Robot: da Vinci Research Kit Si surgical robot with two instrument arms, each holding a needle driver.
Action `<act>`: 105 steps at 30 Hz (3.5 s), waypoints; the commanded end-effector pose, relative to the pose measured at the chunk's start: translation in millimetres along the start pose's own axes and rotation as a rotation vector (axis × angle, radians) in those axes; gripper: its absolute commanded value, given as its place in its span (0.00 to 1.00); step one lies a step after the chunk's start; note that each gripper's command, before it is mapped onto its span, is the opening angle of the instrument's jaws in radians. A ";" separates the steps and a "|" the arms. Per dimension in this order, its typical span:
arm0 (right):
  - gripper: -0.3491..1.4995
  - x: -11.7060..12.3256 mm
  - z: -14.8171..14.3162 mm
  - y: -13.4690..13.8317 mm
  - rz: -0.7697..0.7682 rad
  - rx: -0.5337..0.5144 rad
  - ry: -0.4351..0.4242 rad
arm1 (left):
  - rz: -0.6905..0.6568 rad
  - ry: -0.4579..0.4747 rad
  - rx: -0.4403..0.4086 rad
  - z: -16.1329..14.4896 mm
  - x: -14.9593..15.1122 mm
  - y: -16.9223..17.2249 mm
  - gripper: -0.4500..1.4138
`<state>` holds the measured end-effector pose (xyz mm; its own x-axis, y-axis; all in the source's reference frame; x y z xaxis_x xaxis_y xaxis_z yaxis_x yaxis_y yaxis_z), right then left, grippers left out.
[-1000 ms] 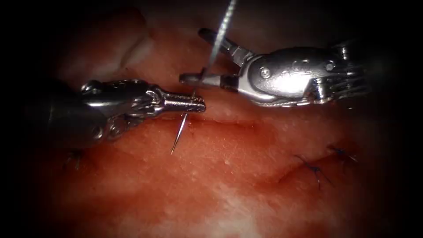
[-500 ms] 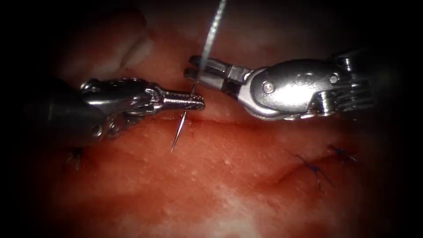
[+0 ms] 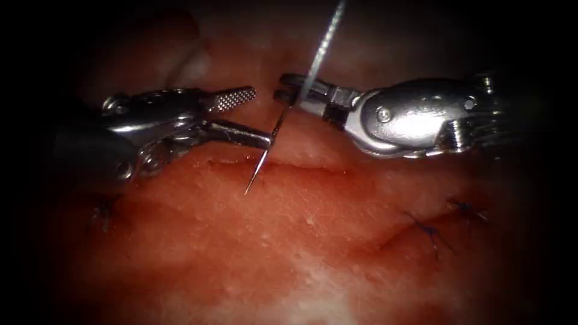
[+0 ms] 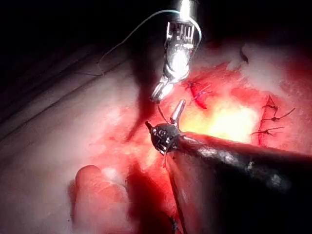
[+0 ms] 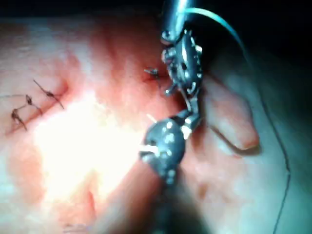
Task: Wound Closure
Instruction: Give the needle to the right gripper, then throw the needle through the top of the incision.
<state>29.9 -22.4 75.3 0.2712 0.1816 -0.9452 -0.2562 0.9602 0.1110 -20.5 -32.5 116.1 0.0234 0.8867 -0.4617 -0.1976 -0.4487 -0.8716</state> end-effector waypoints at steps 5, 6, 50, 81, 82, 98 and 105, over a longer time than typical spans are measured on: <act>0.00 -1.8 0.9 1.4 -0.088 0.044 0.031 | 0.066 -0.029 0.001 -0.3 -1.6 0.5 0.89; 0.00 -2.0 1.0 1.6 -0.106 0.054 0.035 | 0.081 -0.047 0.006 -0.5 -2.0 0.5 0.89; 0.00 -5.2 7.8 1.0 -0.646 0.144 0.154 | 0.210 -0.566 0.146 1.2 -16.5 -4.5 0.68; 0.00 -11.1 8.6 -3.5 -0.592 0.160 0.110 | 0.205 -0.569 0.141 0.4 -16.2 -5.3 0.65; 0.00 -12.2 8.7 -3.9 -0.544 0.165 0.107 | 0.205 -0.569 0.140 0.4 -16.2 -5.3 0.64; 0.00 -9.6 7.8 0.1 -0.339 0.106 0.125 | 0.201 -0.576 0.158 0.4 -17.3 -6.5 0.61; 0.00 -10.1 8.1 1.2 -0.178 0.106 0.126 | 0.197 -0.581 0.164 0.0 -18.1 -7.9 0.61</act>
<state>33.8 -21.1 86.9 0.1792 0.0065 -0.9838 -0.1161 0.9931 -0.0146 -18.6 -44.6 130.8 -0.5561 0.7254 -0.4057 -0.2942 -0.6283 -0.7202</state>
